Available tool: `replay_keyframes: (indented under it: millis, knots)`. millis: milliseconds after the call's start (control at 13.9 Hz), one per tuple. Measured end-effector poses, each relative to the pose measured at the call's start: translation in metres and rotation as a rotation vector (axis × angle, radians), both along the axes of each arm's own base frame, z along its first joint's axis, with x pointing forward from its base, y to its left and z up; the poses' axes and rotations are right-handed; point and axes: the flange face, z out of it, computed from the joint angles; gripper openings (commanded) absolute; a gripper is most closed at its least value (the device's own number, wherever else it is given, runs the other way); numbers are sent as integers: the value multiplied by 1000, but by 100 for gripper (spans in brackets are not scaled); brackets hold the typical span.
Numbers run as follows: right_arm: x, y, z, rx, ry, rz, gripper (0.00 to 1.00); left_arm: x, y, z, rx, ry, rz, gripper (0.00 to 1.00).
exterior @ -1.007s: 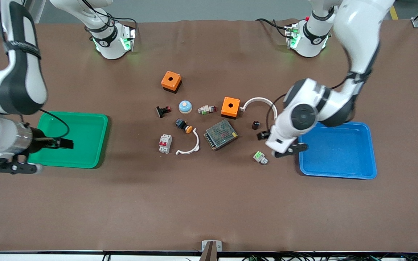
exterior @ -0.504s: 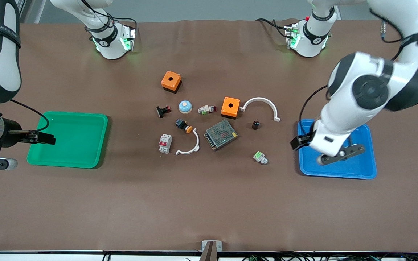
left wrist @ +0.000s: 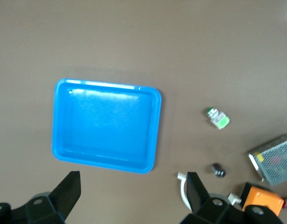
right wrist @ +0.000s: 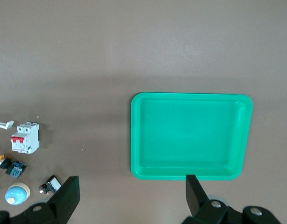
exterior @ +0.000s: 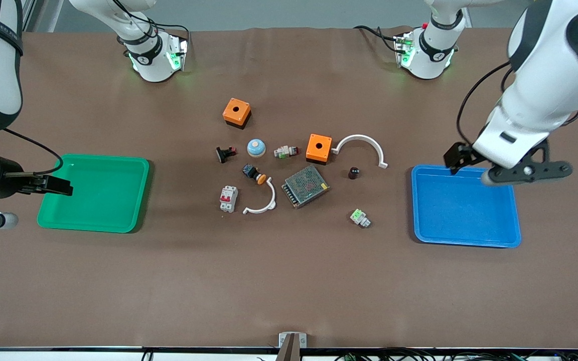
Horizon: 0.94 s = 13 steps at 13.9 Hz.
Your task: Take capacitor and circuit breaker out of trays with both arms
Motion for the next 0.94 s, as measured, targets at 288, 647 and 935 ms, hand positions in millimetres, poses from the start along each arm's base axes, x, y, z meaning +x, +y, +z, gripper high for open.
replay_keyframes:
  millis: [288, 647, 935]
  knots:
    - [-14, -13, 9, 4, 1, -11, 100, -19, 47, 32, -30, 46, -53, 100]
    - [-45, -27, 25, 28, -2, -34, 100, -32, 77, 33, -31, 101, -51, 100]
    - [-83, -24, 51, 39, -28, -31, 100, -36, 97, 34, -75, 112, -40, 100]
